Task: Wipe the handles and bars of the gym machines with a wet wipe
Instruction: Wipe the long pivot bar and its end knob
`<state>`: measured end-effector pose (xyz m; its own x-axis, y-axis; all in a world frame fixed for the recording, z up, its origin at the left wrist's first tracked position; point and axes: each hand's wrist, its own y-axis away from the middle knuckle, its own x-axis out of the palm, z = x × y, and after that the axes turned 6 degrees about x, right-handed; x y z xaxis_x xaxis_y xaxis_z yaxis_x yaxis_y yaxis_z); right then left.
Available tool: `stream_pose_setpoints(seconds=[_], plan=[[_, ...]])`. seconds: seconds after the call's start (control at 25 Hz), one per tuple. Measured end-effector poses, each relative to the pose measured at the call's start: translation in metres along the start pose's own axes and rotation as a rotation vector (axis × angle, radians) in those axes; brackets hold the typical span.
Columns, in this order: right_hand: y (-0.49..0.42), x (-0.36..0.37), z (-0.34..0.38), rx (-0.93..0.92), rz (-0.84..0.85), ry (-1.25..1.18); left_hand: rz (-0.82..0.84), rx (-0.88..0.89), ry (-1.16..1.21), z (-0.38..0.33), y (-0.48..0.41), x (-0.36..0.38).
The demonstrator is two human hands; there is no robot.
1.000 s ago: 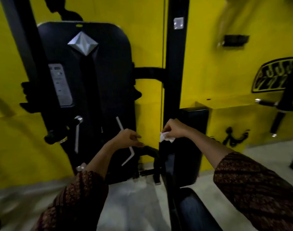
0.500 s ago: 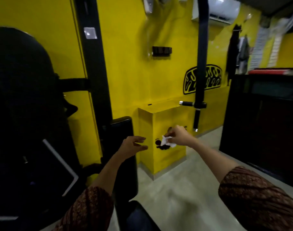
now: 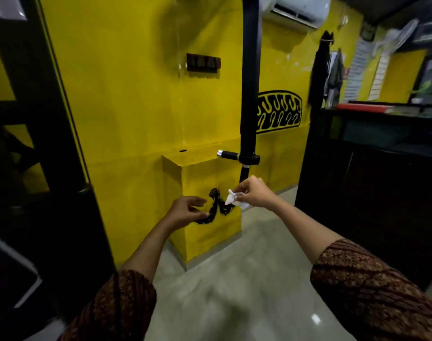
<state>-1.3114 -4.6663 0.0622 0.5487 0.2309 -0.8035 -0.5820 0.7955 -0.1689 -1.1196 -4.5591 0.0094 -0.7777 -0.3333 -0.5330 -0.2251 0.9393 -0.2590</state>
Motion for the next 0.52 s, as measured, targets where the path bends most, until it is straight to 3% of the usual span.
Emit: stream_pose_setpoints(seconds=[0.36, 0.52], plan=[[-0.114, 0.021, -0.029, -0.089, 0.045, 0.031, -0.03, -0.008, -0.05, 0.052, -0.116, -0.003], [-0.176, 0.024, -0.031, -0.128, -0.023, 0.04, -0.006, 0.039, -0.055, 0.068, -0.191, -0.014]])
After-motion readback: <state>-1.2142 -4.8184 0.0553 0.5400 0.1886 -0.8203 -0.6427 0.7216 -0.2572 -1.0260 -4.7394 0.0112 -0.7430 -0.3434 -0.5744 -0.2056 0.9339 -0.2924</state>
